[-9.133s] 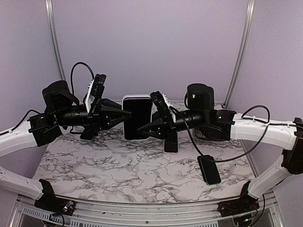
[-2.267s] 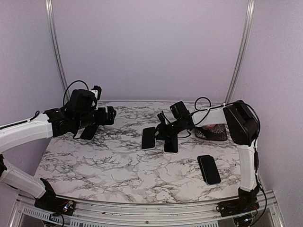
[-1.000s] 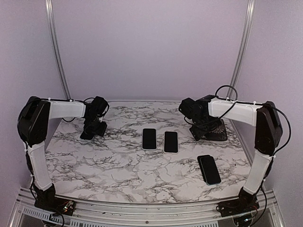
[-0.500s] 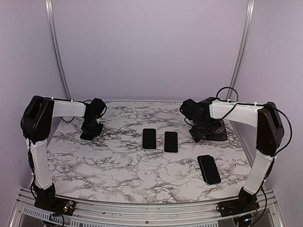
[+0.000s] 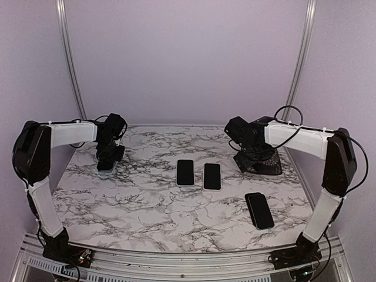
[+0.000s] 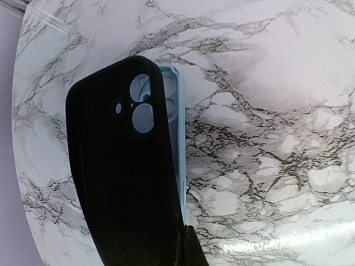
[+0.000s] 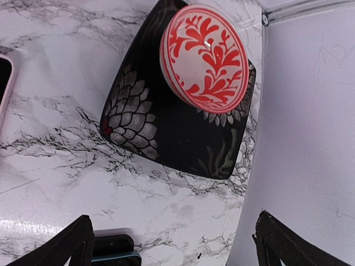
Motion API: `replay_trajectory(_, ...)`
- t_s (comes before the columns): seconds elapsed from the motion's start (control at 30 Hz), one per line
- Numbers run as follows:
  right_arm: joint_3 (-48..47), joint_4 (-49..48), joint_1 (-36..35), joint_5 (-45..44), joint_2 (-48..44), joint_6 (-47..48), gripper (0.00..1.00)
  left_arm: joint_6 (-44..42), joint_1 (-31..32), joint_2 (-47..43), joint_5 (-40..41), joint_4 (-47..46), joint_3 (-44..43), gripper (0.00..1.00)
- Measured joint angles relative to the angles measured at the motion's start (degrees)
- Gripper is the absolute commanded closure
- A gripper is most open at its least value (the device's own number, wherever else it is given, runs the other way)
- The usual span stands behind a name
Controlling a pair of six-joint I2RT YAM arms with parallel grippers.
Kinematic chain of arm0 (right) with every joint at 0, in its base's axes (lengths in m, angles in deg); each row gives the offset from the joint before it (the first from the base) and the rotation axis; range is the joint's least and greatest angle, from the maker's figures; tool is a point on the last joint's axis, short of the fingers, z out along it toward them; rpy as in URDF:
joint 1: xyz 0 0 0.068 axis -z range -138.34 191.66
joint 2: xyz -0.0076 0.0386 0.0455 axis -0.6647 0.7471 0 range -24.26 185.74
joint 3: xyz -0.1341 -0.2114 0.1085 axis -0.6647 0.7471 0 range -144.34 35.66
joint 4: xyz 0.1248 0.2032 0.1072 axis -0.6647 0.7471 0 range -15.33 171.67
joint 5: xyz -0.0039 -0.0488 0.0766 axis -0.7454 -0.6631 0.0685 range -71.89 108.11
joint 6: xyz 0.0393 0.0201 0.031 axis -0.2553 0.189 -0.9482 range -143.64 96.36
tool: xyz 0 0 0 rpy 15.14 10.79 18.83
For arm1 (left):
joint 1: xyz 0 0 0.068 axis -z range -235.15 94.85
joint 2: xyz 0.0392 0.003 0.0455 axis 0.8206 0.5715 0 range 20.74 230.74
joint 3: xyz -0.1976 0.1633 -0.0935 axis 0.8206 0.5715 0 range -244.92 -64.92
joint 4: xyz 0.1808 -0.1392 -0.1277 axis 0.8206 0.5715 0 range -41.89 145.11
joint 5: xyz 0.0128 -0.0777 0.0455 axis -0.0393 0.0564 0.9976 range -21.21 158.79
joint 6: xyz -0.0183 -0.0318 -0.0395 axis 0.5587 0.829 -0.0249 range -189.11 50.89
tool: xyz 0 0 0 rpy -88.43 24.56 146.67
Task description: Put the phone into the phone case
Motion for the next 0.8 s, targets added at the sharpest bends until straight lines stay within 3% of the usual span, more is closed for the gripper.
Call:
replay_trajectory(0.23, -0.4, -13.2, -1.2, 10.0, -6.1, 2.5, 0.02, -1.8, 4.4, -12.6, -2.3, -2.9, 3.7, 1.0)
replay_trajectory(0.4, 3.0, -40.0, -2.1, 31.9, -11.3, -2.1, 0.06, -6.4, 17.5, -26.8, -0.5, -15.9, 15.7, 1.0)
replay_trajectory(0.6, 1.7, -64.3, -8.0, 45.4, -5.1, -8.7, 0.05, -14.0, 29.0, -34.2, 5.5, -35.0, 22.4, 1.0)
replay_trajectory(0.8, -2.6, -72.7, -14.7, 51.0, 1.8, -11.8, 0.07, -19.2, 32.5, -33.6, 9.2, -45.7, 22.4, 1.0)
